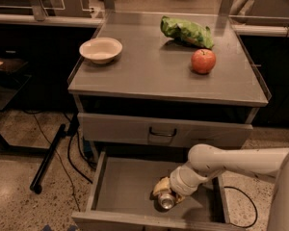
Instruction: Place coke can into middle drawer
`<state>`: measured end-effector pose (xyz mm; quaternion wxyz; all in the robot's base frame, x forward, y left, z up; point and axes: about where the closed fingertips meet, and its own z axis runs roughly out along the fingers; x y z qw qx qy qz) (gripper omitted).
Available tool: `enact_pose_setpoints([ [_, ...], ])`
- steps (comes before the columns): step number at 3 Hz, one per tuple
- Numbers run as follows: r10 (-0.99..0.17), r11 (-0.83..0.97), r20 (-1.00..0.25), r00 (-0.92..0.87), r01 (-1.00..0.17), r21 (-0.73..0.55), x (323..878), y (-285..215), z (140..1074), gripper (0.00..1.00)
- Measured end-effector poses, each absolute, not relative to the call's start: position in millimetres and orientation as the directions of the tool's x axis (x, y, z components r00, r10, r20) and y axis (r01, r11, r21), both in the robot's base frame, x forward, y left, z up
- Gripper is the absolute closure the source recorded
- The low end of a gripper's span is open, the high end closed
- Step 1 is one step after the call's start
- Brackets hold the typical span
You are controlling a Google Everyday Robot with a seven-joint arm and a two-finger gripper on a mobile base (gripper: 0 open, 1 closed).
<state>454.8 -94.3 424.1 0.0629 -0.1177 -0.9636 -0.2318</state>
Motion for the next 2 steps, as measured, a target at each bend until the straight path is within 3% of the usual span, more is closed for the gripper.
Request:
enact_pose_setpoints([
  [2,0.113,0.881,0.195,-0.974,0.189,0.434,451.7,-61.8,403.7,1.00],
])
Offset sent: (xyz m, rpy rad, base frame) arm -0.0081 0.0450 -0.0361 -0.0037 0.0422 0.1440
